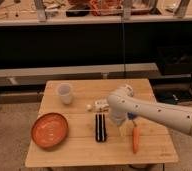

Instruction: Push the eraser across the table

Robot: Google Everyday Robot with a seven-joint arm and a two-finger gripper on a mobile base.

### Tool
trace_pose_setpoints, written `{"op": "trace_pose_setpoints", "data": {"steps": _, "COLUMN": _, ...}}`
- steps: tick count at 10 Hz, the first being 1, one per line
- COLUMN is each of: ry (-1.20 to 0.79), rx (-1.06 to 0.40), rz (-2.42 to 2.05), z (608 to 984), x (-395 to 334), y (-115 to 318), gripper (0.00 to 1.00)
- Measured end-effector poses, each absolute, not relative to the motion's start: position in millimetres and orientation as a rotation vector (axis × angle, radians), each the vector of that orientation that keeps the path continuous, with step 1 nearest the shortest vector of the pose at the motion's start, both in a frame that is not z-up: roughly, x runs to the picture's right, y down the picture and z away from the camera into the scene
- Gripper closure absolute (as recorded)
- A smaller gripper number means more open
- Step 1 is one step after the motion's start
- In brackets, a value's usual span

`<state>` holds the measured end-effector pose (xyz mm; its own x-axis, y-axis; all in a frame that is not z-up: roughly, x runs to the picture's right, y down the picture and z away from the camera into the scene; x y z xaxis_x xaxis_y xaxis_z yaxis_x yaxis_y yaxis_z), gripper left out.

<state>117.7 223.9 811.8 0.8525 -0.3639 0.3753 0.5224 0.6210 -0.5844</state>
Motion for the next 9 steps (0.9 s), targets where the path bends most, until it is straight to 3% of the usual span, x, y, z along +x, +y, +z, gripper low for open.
{"op": "trace_pose_setpoints", "data": {"steps": 9, "ry": -0.244, "rx": -0.758, "rz": -0.545, "z": 814.8, "x": 113.5, "y": 227.8, "gripper": 0.21}}
